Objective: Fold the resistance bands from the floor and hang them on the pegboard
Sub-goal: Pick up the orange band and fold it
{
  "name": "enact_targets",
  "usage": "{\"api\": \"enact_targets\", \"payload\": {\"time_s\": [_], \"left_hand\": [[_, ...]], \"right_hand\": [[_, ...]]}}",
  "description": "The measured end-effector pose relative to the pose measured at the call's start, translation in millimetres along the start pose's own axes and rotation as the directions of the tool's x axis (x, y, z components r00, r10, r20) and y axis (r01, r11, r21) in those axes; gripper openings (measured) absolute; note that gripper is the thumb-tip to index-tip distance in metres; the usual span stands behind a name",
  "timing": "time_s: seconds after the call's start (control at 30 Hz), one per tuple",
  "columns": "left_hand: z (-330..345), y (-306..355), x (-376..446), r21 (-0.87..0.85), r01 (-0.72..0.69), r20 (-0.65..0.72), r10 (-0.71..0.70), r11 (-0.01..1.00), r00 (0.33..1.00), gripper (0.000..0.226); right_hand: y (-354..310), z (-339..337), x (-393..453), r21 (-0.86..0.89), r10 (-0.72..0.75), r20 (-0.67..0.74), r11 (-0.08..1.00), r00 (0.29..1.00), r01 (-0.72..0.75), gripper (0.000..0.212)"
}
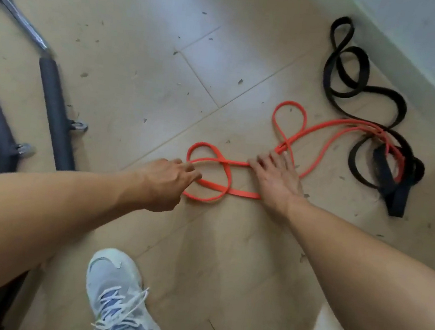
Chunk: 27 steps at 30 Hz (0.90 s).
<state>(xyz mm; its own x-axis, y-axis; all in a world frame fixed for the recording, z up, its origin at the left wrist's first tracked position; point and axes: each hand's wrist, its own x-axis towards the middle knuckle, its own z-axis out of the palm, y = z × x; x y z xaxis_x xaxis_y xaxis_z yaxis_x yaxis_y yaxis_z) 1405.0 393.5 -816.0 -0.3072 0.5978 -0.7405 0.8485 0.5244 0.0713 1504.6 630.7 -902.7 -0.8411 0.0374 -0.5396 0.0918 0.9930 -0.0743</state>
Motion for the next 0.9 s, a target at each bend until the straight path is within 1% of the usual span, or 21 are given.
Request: {"api": "enact_targets", "payload": {"time_s": [0.03,0.1,0.13,0.2,0.23,0.33,0.4,0.43,0.5,0.57,0.63,0.7,0.77,0.83,0.9], "left_hand": [[2,1,3,0.000,0.012,0.037,-0.012,1.000,0.999,0.065],[1,6,8,0.021,0.016,0.070,-0.017,1.000,0.997,0.059],[-1,11,10,0.047,-0.004,0.064,0.001,0.999,0.998,0.055],[-9,27,10,0.118,-0.093,0.007,0.093,0.989,0.996,0.052],[-11,38,9,0.153,-0.143,-0.029,0.149,0.978,0.988,0.052],[-14,68,4,0.137,-0.226,-0.082,0.238,0.964,0.968,0.053],[-12,80,-2,0.118,-0.256,-0.069,0.265,0.959,0.962,0.056],[-11,82,-6,0.102,-0.258,-0.059,0.264,0.961,0.963,0.058],[-12,80,-16,0.059,-0.225,-0.038,0.227,0.973,0.973,0.058],[-19,75,-29,0.046,-0.176,-0.032,0.178,0.983,0.984,0.057],[-33,66,-45,0.041,-0.128,-0.076,0.131,0.991,0.989,0.054],[-52,58,-62,0.001,-0.073,-0.155,0.072,0.997,0.985,0.052],[-75,52,-80,-0.034,-0.018,-0.237,0.010,0.999,0.971,0.051],[-99,52,-100,-0.098,0.017,-0.322,-0.048,0.995,0.946,0.056],[-122,57,-123,-0.213,0.001,-0.409,-0.090,0.977,0.908,0.065]], "right_hand": [[7,4,-2,-0.036,-0.017,-0.030,0.999,0.999,0.016,0.057],[19,10,-10,-0.087,-0.036,-0.088,0.996,0.995,0.029,0.060],[24,13,-14,-0.114,-0.050,-0.100,0.993,0.994,0.039,0.067],[31,20,-18,-0.173,-0.083,-0.109,0.983,0.991,0.063,0.083],[33,22,-21,-0.202,-0.083,-0.116,0.978,0.990,0.058,0.084],[33,31,-30,-0.274,-0.064,-0.148,0.961,0.987,0.021,0.068],[30,30,-36,-0.302,-0.041,-0.187,0.953,0.982,-0.017,0.064],[28,28,-40,-0.307,-0.038,-0.187,0.952,0.982,-0.021,0.061],[25,22,-45,-0.296,-0.012,-0.155,0.955,0.988,-0.035,0.048],[21,8,-53,-0.206,0.056,-0.153,0.975,0.987,-0.087,0.033],[16,-12,-67,-0.048,0.088,-0.228,0.994,0.970,-0.101,0.026],[8,-43,-84,0.154,0.103,-0.344,0.987,0.933,-0.052,0.025],[-2,-85,-105,0.295,0.120,-0.424,0.955,0.897,0.012,0.023],[-11,-132,-130,0.374,0.124,-0.432,0.926,0.893,0.053,0.021],[-18,-173,-159,0.441,0.105,-0.445,0.890,0.889,0.115,0.019]]}}
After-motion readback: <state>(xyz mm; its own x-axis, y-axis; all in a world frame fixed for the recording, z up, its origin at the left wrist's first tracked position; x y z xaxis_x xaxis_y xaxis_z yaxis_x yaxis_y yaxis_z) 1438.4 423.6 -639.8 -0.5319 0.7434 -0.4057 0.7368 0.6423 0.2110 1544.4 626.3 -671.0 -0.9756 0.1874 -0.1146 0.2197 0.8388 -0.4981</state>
